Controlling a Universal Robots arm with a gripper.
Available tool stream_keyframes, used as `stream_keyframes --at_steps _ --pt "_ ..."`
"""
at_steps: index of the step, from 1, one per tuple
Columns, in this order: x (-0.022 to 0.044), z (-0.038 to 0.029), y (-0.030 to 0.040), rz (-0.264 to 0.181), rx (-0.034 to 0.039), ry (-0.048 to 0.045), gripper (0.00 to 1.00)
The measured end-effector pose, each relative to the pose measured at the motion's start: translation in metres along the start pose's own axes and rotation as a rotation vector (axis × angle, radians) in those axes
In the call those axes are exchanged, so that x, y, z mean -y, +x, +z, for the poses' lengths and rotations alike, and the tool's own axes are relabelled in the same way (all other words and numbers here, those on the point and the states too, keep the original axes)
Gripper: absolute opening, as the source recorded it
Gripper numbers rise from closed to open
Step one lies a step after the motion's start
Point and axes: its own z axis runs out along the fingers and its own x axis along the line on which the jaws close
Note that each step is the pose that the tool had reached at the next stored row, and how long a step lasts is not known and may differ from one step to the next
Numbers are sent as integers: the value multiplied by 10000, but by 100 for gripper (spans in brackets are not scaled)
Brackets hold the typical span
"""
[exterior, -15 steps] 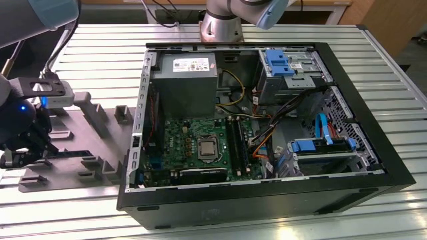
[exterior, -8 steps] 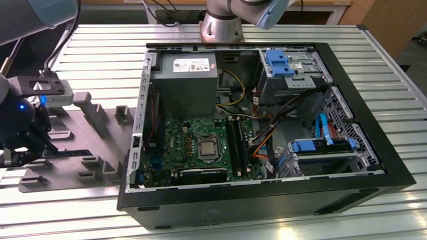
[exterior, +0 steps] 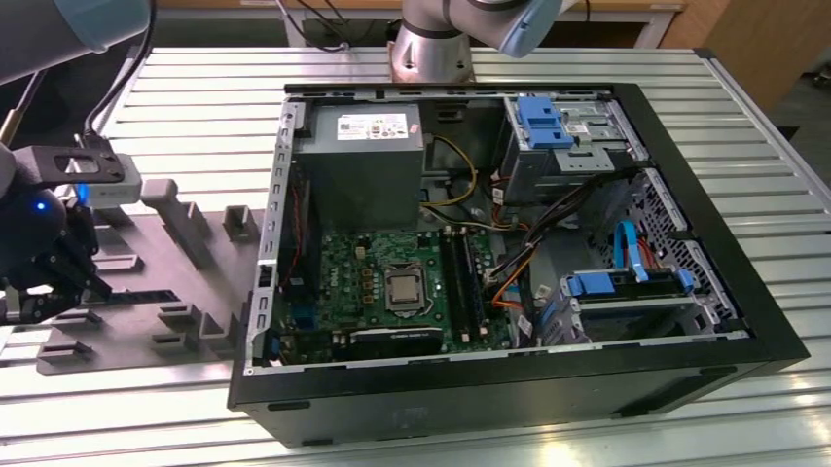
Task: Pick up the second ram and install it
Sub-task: 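Pick up the second ram and move it above second insertion slot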
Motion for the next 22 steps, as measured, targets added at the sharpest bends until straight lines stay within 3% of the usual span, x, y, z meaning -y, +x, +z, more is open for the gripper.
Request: stream_keyframes --at_steps 22 --pt "-3 -59 -4 -2 40 0 11"
